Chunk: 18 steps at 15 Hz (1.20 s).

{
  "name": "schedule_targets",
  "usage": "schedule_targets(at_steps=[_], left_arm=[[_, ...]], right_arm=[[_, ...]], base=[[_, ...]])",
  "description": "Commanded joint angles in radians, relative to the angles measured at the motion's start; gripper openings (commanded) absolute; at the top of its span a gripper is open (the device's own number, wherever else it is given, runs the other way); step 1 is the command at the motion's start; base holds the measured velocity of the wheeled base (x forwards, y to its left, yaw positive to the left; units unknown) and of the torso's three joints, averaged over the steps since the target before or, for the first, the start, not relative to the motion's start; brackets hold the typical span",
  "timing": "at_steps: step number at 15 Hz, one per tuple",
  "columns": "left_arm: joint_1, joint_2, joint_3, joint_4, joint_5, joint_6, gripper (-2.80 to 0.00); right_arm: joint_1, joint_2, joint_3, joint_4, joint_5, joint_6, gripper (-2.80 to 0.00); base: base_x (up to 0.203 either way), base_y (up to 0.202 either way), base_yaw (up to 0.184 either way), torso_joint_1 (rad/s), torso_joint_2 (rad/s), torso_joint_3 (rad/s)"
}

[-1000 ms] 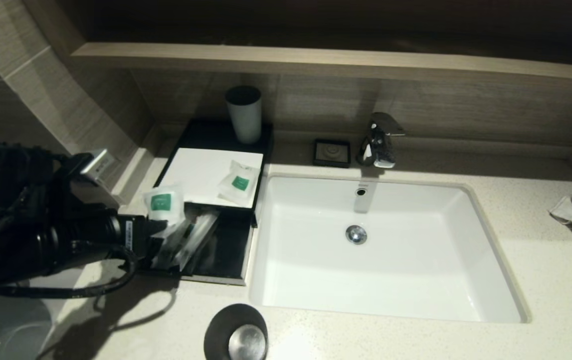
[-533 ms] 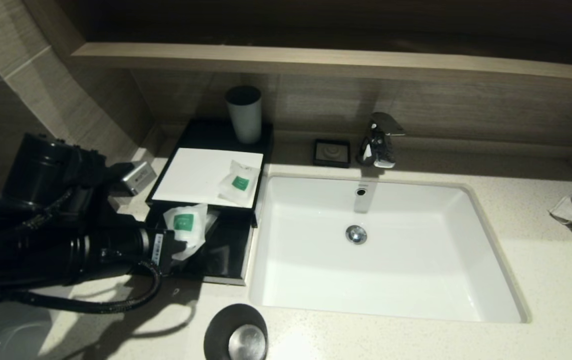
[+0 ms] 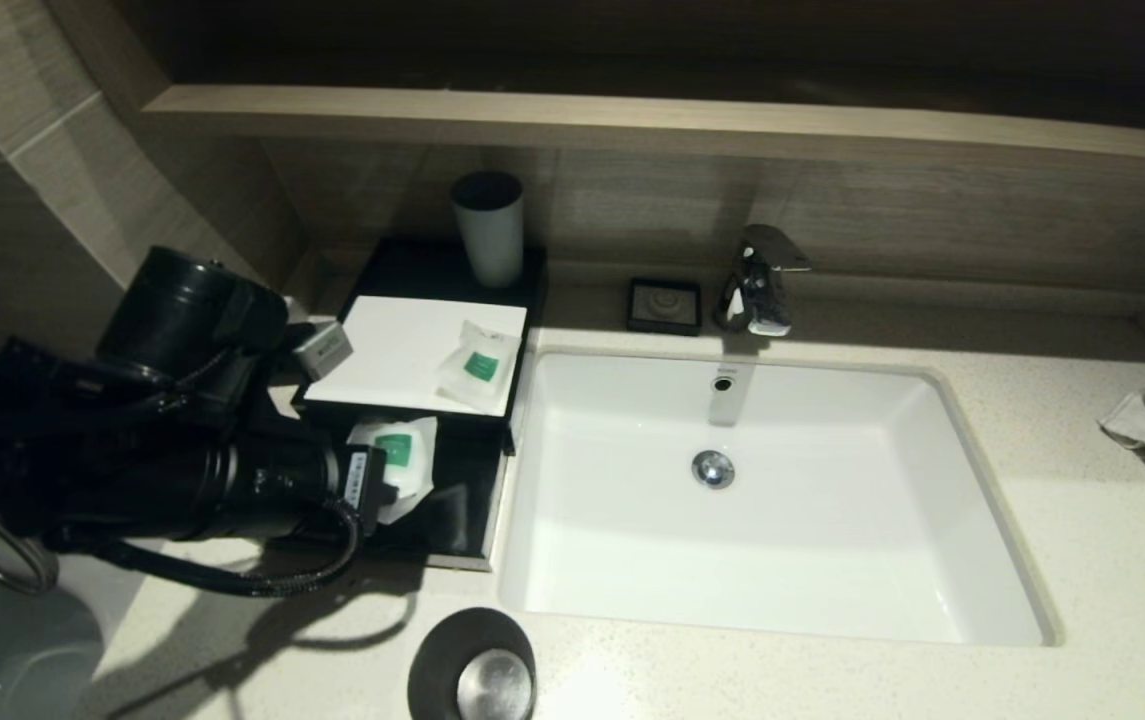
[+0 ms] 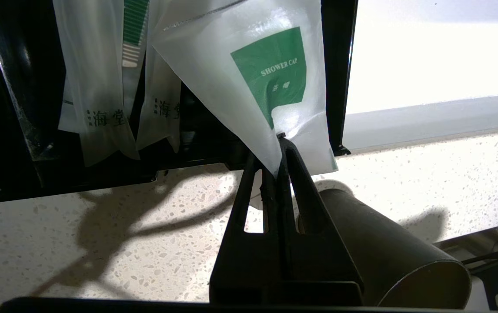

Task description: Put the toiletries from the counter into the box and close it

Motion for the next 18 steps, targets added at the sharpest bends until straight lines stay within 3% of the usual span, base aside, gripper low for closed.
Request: schedule_targets(at_steps=[1,7,18], left_arm=[[0.001,0.031,-0.039,0.031,-0.001,-0.022,-2.8],[-0.001,0.068,-0.15,0.157,-0.014,-0.085,-2.8],[-0.019,0.144,-0.207,0.212,-0.031,-0.165,-2.8]], right_arm=[[0.0,0.0,0.0,0.0,0.0,0.0,-2.8],[0.0,0.0,0.0,0.0,0.0,0.0,-2.8],[0.0,0.0,0.0,0.0,0.0,0.0,-2.8]], base=[[0.0,0.0,0.0,0.0,0.0,0.0],[0.0,0.0,0.0,0.0,0.0,0.0],[0.0,0.0,0.0,0.0,0.0,0.0]])
